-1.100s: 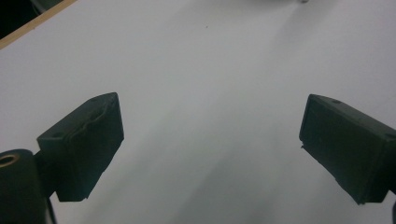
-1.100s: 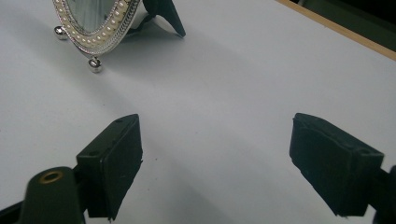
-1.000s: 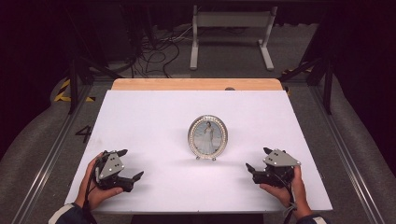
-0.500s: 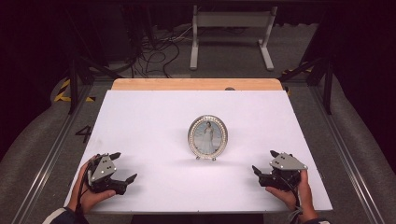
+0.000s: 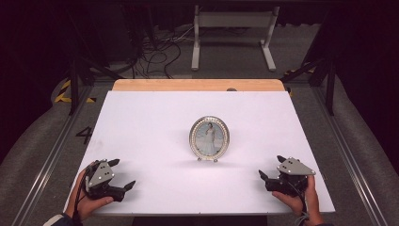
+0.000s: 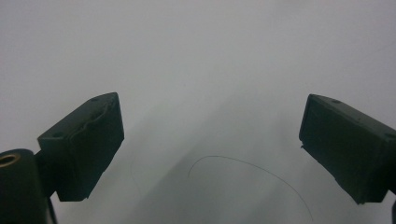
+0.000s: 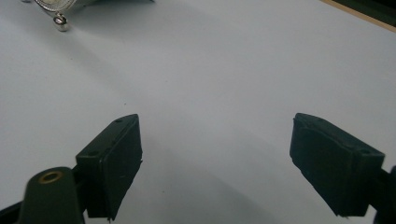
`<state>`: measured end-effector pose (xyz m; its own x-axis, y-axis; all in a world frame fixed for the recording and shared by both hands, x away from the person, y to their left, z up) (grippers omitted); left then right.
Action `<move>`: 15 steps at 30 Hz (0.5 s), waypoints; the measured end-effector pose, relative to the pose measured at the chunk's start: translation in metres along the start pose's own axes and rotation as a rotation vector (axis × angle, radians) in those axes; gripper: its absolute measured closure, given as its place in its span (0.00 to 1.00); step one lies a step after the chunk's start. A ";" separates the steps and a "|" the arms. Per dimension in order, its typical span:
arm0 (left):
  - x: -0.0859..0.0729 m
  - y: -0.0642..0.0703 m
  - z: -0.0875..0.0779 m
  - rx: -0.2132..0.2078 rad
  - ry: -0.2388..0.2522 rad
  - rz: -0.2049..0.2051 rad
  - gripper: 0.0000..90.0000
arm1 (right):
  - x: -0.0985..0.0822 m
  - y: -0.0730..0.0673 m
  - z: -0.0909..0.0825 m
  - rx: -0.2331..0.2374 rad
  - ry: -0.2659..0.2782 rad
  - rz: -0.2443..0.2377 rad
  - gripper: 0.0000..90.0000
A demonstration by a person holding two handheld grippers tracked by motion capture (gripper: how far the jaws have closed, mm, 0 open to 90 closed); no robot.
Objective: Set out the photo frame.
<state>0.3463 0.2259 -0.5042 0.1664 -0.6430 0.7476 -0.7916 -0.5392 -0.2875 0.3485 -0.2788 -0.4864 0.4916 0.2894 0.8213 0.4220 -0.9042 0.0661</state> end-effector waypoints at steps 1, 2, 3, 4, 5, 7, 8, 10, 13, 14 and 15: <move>0.000 0.000 0.000 -0.001 0.002 -0.003 0.08 | 0.000 -0.001 0.001 -0.001 -0.002 -0.006 0.19; 0.000 0.000 0.000 -0.003 0.005 -0.004 0.08 | 0.000 -0.002 0.001 -0.002 -0.003 -0.010 0.19; 0.000 0.000 0.000 -0.004 0.003 -0.003 0.08 | 0.000 -0.003 0.001 -0.002 -0.002 -0.016 0.19; 0.000 0.000 0.001 -0.003 0.000 -0.002 0.08 | 0.001 -0.003 0.000 0.000 0.001 -0.015 0.19; 0.000 0.000 0.001 -0.005 -0.001 0.000 0.08 | 0.001 -0.003 0.000 0.001 0.002 -0.015 0.19; 0.001 0.001 0.002 -0.006 0.001 -0.006 0.08 | 0.000 -0.003 0.000 0.002 0.003 -0.012 0.19; 0.001 0.001 0.002 -0.007 0.002 -0.006 0.08 | 0.000 -0.003 0.000 0.004 0.003 -0.007 0.19; 0.002 0.003 0.003 -0.011 0.001 -0.001 0.08 | -0.001 -0.004 0.001 0.006 0.001 -0.005 0.19; 0.001 0.006 0.006 -0.023 -0.012 0.013 0.08 | 0.000 -0.005 0.001 0.006 0.004 -0.003 0.18; 0.001 0.007 0.006 -0.023 -0.015 0.016 0.08 | 0.000 -0.005 0.001 0.006 0.005 -0.006 0.18; 0.001 0.007 0.006 -0.024 -0.016 0.021 0.08 | 0.000 -0.006 0.001 0.007 0.004 -0.008 0.18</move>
<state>0.3449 0.2182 -0.5092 0.1590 -0.6631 0.7315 -0.8087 -0.5125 -0.2888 0.3470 -0.2734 -0.4873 0.4852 0.2952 0.8231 0.4311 -0.8997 0.0685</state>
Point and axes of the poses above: each handheld gripper's, and its own axes: z roughly forward along the jaws, x roughly out of its top, y roughly to its right, the point moved 7 cm from there along z, roughly forward along the jaws, and after that the axes turned 11 degrees about z, right-handed, at the moved point
